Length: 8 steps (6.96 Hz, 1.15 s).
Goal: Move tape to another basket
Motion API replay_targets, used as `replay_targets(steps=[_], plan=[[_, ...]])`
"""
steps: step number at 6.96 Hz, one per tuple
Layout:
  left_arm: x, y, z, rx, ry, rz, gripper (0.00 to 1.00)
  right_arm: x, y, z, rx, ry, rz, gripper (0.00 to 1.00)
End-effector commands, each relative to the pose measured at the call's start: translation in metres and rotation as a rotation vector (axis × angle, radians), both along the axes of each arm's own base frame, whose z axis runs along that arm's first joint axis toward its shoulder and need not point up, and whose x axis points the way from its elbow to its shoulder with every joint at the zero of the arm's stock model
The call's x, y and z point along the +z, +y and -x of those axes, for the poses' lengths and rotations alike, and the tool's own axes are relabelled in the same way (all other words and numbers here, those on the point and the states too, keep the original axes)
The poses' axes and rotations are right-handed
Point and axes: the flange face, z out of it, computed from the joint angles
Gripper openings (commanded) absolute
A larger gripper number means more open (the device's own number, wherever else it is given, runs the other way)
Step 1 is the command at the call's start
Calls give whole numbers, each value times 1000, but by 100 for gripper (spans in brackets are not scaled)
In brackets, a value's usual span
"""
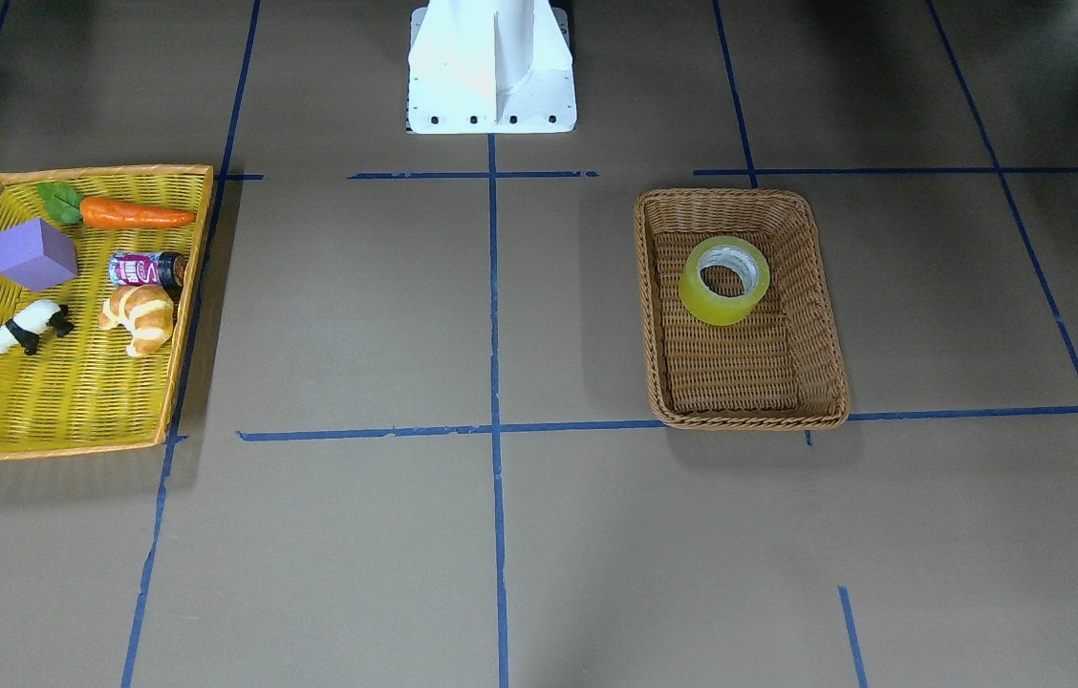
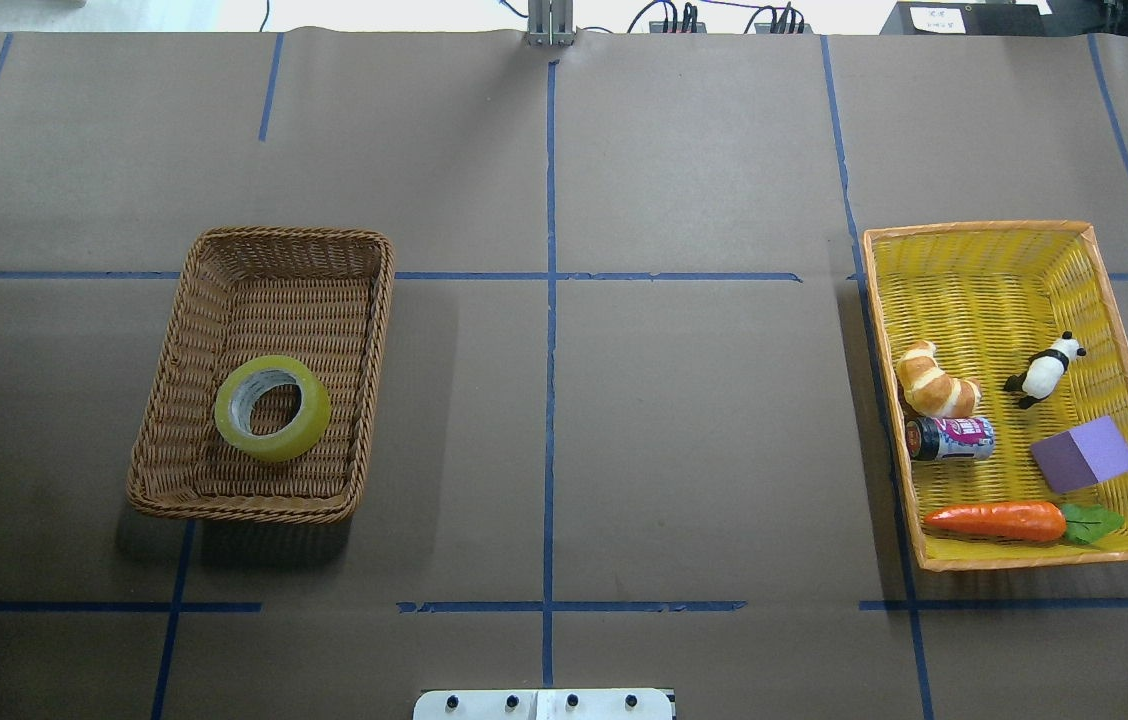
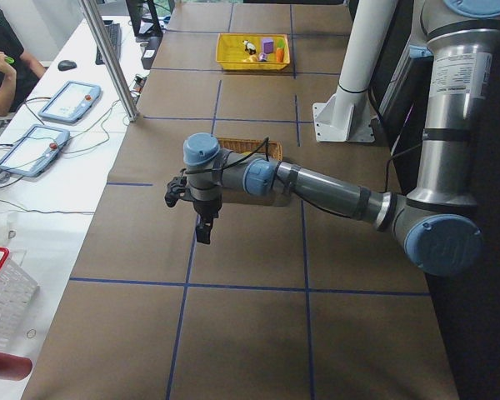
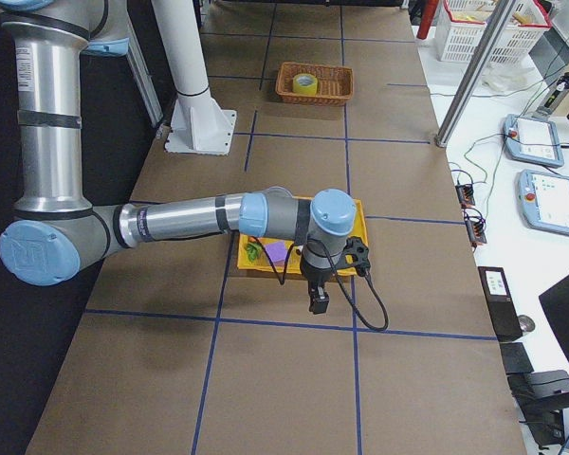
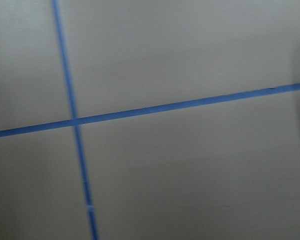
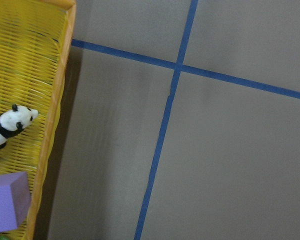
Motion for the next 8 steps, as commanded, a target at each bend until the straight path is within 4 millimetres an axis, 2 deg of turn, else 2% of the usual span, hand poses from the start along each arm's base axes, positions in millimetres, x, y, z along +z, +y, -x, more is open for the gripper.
replay_targets(steps=[1, 2, 3, 4, 5, 6, 8], plan=[[59, 13, 31, 3, 109, 119, 100, 40, 2, -10, 43, -83, 36, 100], [110, 40, 30, 1, 144, 186, 100, 47, 0, -13, 52, -89, 21, 100], [131, 50, 32, -1, 152, 143, 100, 50, 2, -15, 60, -89, 30, 100], [137, 55, 55, -51, 158, 116, 100, 52, 7, -23, 83, -98, 38, 100], [135, 54, 58, -63, 158, 116, 100, 56, 9, -23, 90, -109, 55, 100], [127, 48, 59, -65, 157, 106, 100, 69, 12, -22, 96, -114, 84, 100], [112, 42, 69, -88, 159, 91, 100, 69, 11, -28, 135, -111, 111, 100]])
